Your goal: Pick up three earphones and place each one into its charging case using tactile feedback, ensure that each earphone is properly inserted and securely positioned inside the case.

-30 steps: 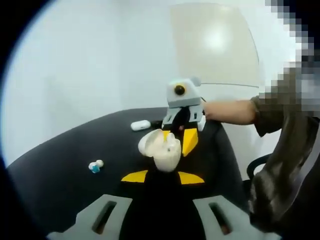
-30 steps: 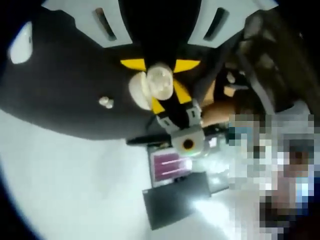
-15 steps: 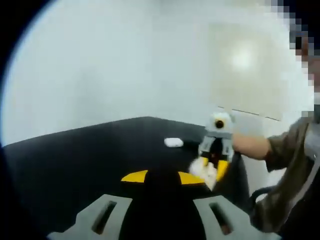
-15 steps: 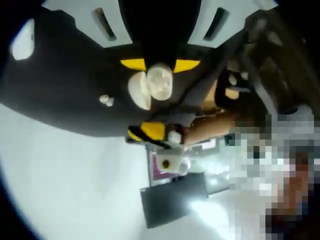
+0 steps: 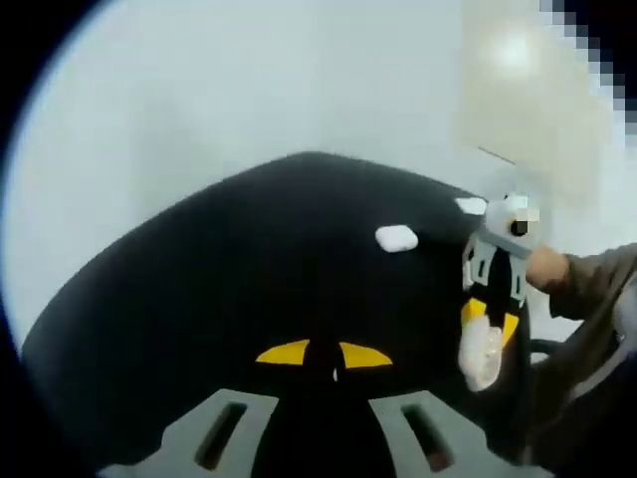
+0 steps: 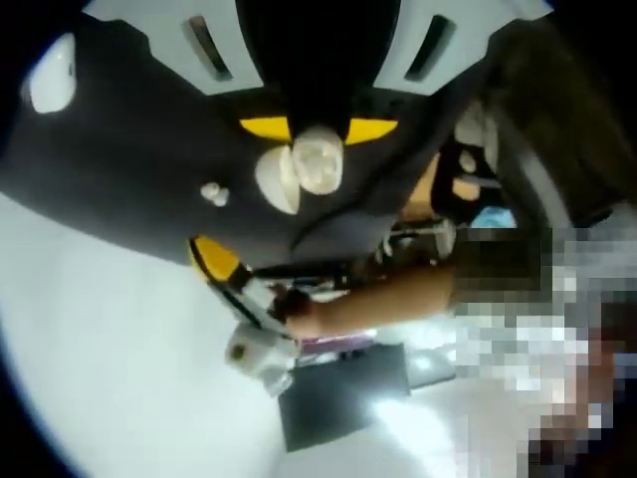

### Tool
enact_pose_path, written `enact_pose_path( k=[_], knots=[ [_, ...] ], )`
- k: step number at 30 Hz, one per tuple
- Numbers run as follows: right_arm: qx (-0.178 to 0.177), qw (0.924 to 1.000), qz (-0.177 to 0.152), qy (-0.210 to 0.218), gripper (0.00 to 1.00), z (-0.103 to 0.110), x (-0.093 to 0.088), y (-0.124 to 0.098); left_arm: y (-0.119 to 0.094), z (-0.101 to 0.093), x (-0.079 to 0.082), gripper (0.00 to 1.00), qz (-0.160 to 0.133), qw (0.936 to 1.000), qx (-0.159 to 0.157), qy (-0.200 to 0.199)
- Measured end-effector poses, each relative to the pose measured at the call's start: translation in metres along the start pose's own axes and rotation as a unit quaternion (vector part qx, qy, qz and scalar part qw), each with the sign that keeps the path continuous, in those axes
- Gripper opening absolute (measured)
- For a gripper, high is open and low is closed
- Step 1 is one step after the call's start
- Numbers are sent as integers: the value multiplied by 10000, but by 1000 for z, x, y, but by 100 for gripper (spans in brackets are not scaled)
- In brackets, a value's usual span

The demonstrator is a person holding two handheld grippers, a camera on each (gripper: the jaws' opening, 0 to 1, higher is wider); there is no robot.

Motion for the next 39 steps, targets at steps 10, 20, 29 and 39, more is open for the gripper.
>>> enact_pose_path(
  k=[10, 20, 29, 39],
  knots=[
    [34, 10000, 4, 56, 20, 4, 1, 2, 11, -4, -14, 7, 736, 9965, -275, -279],
    [34, 9999, 64, 73, 20, 8, 1, 4, 16, -7, -12, 7, 1159, 9926, -350, -3],
    [56, 10000, 52, 30, 20, 7, 1, 2, 25, -8, -13, 6, 1473, 9877, -439, 281],
    [53, 10000, 52, 33, 20, 6, 0, 1, 27, -14, -12, 1, 1497, 9855, -344, 721]
  ],
)
Point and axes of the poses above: the point that each gripper's makers call its tool centre point, and the gripper's own axes: y roughly forward along the fingers, z roughly to its left, x roughly out of its top, the point moved 10 cm from there along -y, roughly backward along the fingers, and after that the axes turned 9 degrees about y, right-handed, at the moved point
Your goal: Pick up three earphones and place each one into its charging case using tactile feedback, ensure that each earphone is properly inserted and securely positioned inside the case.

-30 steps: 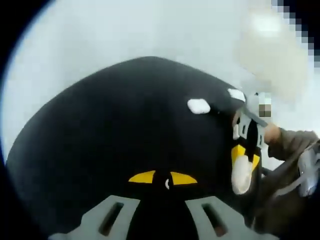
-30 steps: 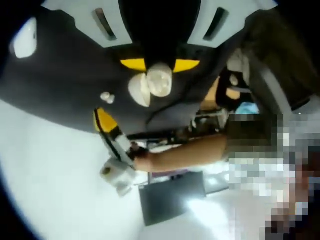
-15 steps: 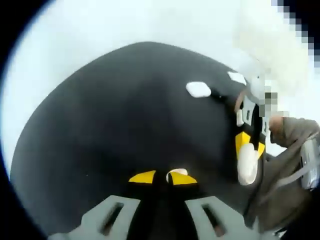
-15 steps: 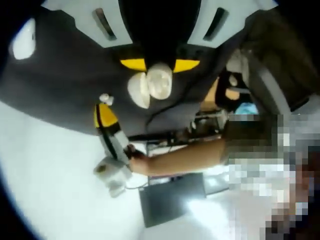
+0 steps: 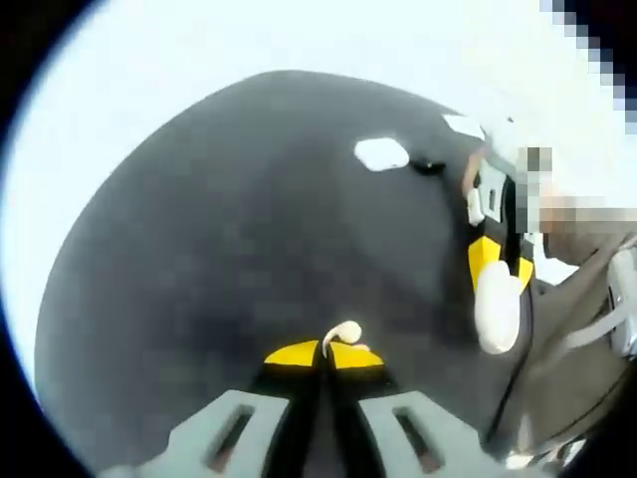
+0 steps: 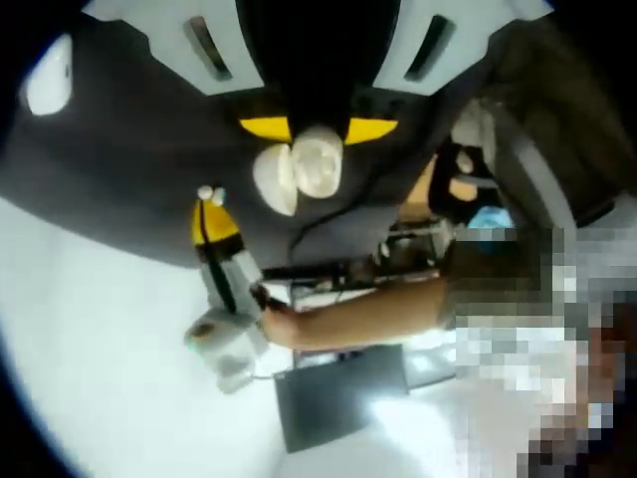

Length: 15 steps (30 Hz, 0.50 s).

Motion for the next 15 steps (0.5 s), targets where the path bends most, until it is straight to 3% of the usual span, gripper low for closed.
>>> enact_pose_path(
  k=[6, 8, 13, 15],
  knots=[
    [-21, 10000, 10, -16, 20, 0, -1, 0, -1, 0, -8, 1, -299, 9994, 176, 27],
    [-34, 10000, 15, -23, 20, 0, -1, 0, -2, 1, -8, 0, -297, 9990, 238, -245],
    [-62, 10000, 9, -48, 20, -1, -1, 0, -4, 0, -10, 0, -439, 9977, 234, -465],
    [-61, 10000, -1, -43, 20, -2, -1, 0, -8, 2, -11, 0, -538, 9963, 403, -535]
  ],
)
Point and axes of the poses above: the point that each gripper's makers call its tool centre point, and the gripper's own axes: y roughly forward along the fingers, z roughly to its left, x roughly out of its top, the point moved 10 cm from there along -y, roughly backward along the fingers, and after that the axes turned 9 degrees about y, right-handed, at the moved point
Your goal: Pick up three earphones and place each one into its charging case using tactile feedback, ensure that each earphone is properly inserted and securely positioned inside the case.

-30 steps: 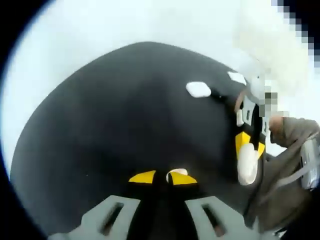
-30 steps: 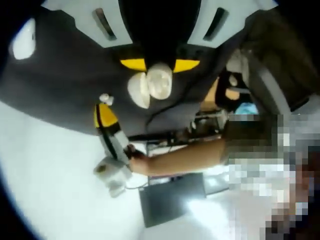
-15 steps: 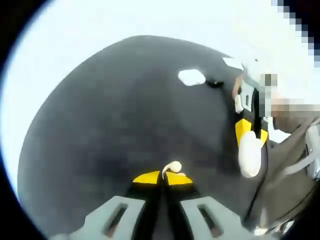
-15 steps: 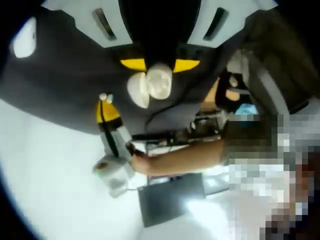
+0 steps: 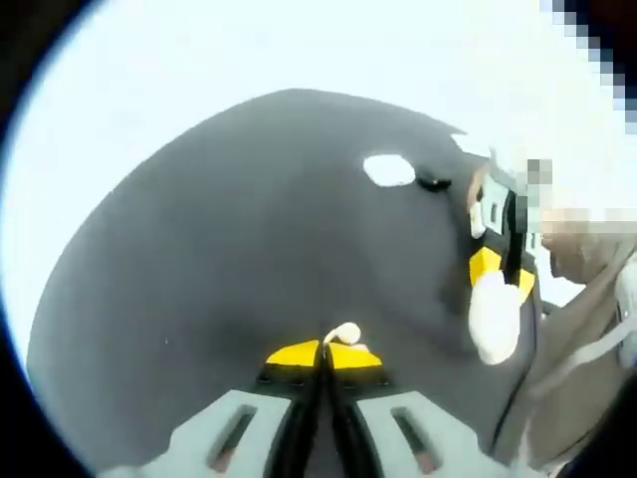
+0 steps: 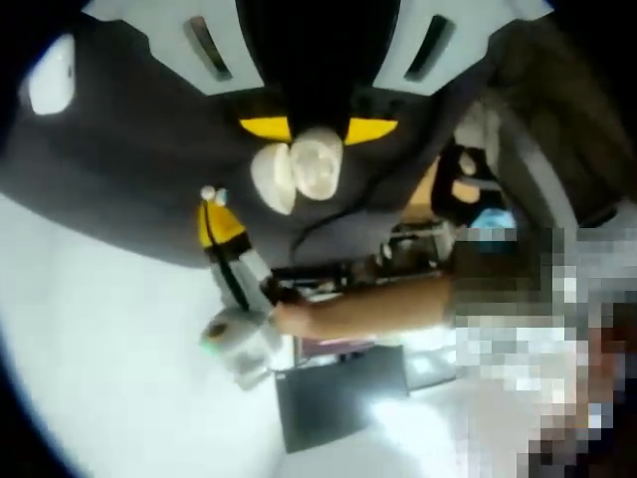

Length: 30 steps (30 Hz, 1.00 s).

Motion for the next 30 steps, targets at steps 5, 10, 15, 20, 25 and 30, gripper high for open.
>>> enact_pose_path(
  k=[5, 10, 15, 20, 25, 30],
  knots=[
    [13, 10000, -4, 26, 19, -1, 0, 1, -15, 7, -7, 0, -48, 9990, 413, -167],
    [-4, 10000, 21, 8, 19, -3, 0, 1, -22, 4, -7, 0, -171, 9937, 797, 765],
    [-31, 10000, 43, -11, 19, -3, 0, 1, -26, -6, -3, 6, -499, 9901, 377, 1258],
    [-40, 10000, 54, -22, 19, -4, -1, 1, -23, -14, -7, 11, -507, 9857, -167, 1601],
    [-44, 9999, 77, -48, 19, -3, -1, 1, -12, -13, -10, 15, -368, 9802, -138, 1942],
    [-38, 9999, 95, -56, 19, -3, -2, 1, -6, -16, -5, 16, -632, 9681, -305, 2406]
  ],
)
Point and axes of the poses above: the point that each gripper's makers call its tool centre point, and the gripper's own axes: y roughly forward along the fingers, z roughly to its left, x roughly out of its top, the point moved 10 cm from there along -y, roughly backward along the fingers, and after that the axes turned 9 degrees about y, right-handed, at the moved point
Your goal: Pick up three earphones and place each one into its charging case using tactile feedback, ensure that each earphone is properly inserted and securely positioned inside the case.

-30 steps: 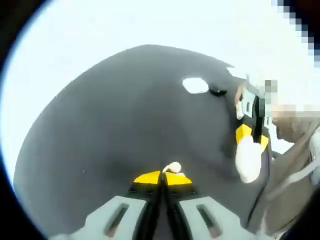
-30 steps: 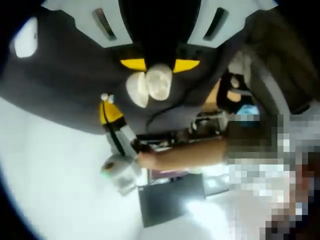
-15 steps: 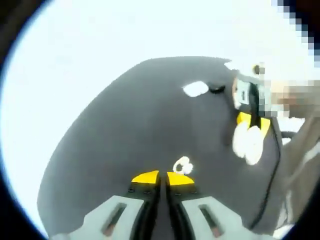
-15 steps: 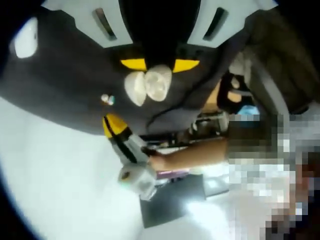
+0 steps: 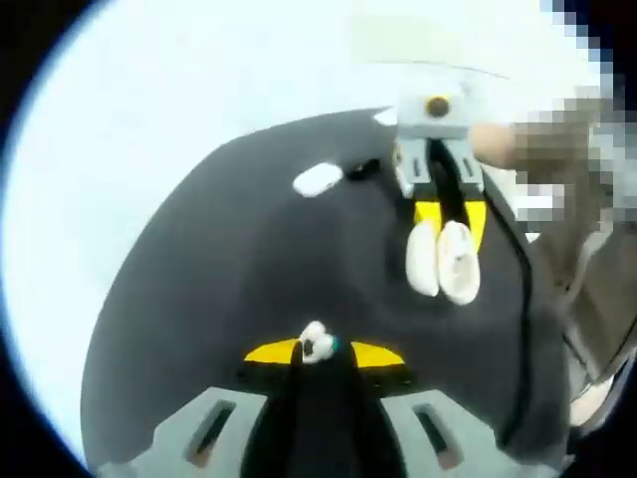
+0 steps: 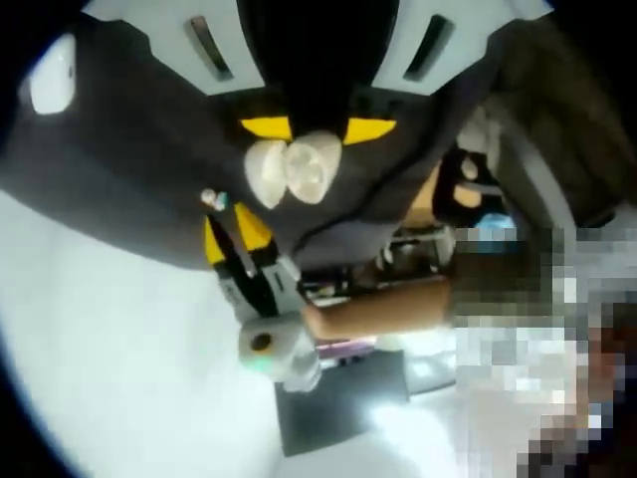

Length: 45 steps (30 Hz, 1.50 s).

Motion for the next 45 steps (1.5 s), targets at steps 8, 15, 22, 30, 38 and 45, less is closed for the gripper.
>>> enact_pose_path(
  k=[8, 15, 22, 30, 38, 45],
  knots=[
    [9, 10000, 3, 1, 19, 1, 0, 0, 9, 2, -4, 9, 378, 9989, -121, 233],
    [19, 10000, -4, 0, 18, 3, -1, 0, 6, 1, -1, 6, 464, 9988, -7, 131],
    [4, 10000, 14, -57, 14, 3, -1, 0, -11, -10, 7, 0, 274, 9995, 98, -155],
    [-24, 9999, 46, -137, 14, 3, -1, 0, -25, -31, 11, 2, -299, 9981, 48, -531],
    [-68, 9995, 6, 303, 17, -5, 1, -2, -24, -46, 4, 5, -240, 9974, -193, -656],
    [92, 9972, -90, 730, 27, -8, 1, -3, -22, -58, -5, 12, -675, 9891, -581, -1174]
  ],
)
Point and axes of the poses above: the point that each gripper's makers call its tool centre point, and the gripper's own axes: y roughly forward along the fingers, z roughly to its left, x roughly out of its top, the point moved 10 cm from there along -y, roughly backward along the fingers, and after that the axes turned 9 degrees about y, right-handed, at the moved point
